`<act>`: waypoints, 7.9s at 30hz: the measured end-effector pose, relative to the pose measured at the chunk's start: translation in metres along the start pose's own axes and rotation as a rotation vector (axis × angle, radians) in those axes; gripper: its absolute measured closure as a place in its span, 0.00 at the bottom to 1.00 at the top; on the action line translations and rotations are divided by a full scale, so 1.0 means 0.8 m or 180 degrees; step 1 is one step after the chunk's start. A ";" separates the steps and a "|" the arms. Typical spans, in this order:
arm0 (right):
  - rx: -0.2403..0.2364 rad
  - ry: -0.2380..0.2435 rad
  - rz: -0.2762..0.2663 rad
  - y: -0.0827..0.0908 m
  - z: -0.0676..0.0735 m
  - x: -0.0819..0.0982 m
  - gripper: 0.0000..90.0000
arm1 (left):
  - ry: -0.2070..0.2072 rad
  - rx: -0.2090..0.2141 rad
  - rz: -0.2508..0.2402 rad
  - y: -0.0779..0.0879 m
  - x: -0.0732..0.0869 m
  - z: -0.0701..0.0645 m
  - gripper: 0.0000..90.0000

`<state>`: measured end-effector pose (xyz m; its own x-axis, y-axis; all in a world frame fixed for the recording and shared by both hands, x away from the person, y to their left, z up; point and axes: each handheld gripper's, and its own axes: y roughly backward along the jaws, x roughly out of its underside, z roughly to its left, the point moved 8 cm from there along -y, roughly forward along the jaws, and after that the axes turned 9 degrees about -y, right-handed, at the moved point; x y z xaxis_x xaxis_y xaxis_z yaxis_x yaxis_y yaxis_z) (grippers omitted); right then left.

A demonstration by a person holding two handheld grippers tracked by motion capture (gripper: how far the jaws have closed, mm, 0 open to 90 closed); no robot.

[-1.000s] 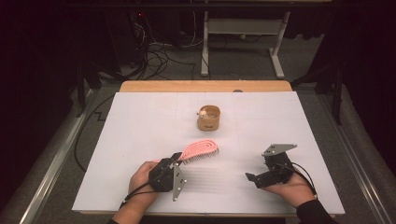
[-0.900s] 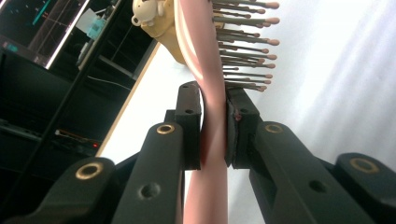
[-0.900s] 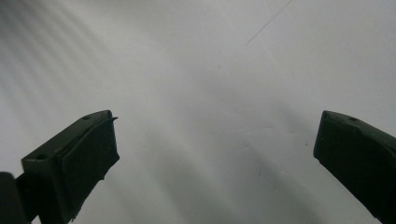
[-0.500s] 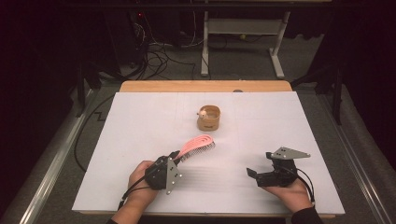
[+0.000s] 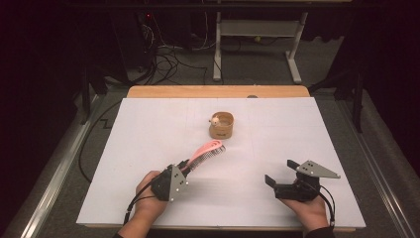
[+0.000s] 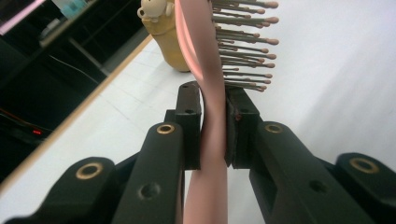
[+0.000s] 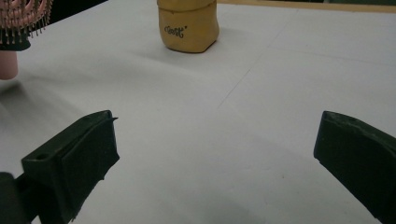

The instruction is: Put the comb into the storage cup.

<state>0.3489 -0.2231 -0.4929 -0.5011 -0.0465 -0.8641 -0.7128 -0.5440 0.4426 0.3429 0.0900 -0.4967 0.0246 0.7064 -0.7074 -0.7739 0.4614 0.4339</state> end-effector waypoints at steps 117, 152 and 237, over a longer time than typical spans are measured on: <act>-0.0828 0.0067 -0.0216 -0.060 0.134 -0.053 0.00 | 0.1219 0.0641 -0.0860 -0.014 -0.064 -0.031 0.86; -0.1083 -0.0048 -0.0338 -0.045 0.174 -0.071 0.00 | 0.1007 0.0683 -0.0909 -0.014 -0.084 -0.071 0.87; -0.1233 -0.0507 -0.0452 -0.039 0.170 -0.085 0.23 | 0.0999 0.0832 -0.0906 -0.016 -0.089 -0.077 0.74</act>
<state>0.3381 -0.0887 -0.4154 -0.5026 0.1646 -0.8487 -0.5587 -0.8110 0.1735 0.3123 0.0008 -0.4863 -0.0111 0.3558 -0.9345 -0.5786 0.7599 0.2962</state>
